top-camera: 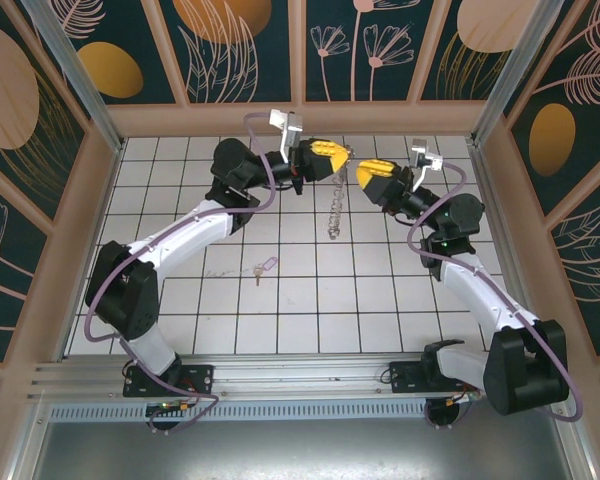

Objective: Put the keys on the keyring

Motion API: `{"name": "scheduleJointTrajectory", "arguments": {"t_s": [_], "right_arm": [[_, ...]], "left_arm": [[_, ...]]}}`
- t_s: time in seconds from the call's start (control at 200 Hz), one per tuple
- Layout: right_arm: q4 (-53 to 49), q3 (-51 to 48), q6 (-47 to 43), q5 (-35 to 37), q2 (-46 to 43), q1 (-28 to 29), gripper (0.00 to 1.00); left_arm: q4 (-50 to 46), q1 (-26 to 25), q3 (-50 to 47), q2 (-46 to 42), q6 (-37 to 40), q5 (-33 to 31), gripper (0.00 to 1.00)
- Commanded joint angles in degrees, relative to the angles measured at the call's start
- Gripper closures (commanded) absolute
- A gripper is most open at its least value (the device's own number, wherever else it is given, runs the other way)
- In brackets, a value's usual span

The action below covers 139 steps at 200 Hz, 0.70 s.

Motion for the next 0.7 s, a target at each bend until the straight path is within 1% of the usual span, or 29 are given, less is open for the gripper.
{"name": "scheduleJointTrajectory", "arguments": {"t_s": [0.0,0.07,0.115,0.4,0.691], "right_arm": [[2.94,2.49,-2.71,-3.25,0.19,0.69,0.74],[2.56,2.78,-3.44,-3.72,0.03,0.85,0.75],[2.41,2.88,-3.84,-3.81,-0.10,0.94,0.75],[3.05,3.65,-4.43,-3.91,-0.57,1.12,0.77],[2.62,4.79,-5.22,-2.79,-0.43,1.12,0.80]], "left_arm": [[0.39,-0.33,2.78,0.18,-1.01,1.60,1.00],[-0.27,-0.33,3.31,0.15,-1.15,1.83,1.00],[-0.72,-0.34,3.57,1.91,-1.32,2.12,1.00],[-3.29,-0.33,5.45,2.63,-1.98,3.40,1.00],[-2.79,-0.41,5.35,2.40,-3.33,4.45,1.00]]}}
